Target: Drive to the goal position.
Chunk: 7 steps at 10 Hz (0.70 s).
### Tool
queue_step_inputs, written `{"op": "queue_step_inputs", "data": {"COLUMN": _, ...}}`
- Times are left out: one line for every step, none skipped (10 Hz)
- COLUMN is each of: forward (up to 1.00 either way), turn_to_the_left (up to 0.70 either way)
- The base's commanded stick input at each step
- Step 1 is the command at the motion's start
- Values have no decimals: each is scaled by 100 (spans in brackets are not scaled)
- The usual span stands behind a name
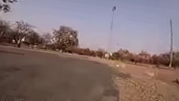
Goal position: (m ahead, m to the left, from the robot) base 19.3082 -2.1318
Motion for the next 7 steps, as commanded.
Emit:
{"op": "queue_step_inputs", "data": {"forward": 70, "turn_to_the_left": 0}}
{"op": "queue_step_inputs", "data": {"forward": 70, "turn_to_the_left": 0}}
{"op": "queue_step_inputs", "data": {"forward": 70, "turn_to_the_left": 0}}
{"op": "queue_step_inputs", "data": {"forward": 70, "turn_to_the_left": 0}}
{"op": "queue_step_inputs", "data": {"forward": 70, "turn_to_the_left": 0}}
{"op": "queue_step_inputs", "data": {"forward": 70, "turn_to_the_left": 0}}
{"op": "queue_step_inputs", "data": {"forward": 70, "turn_to_the_left": 0}}
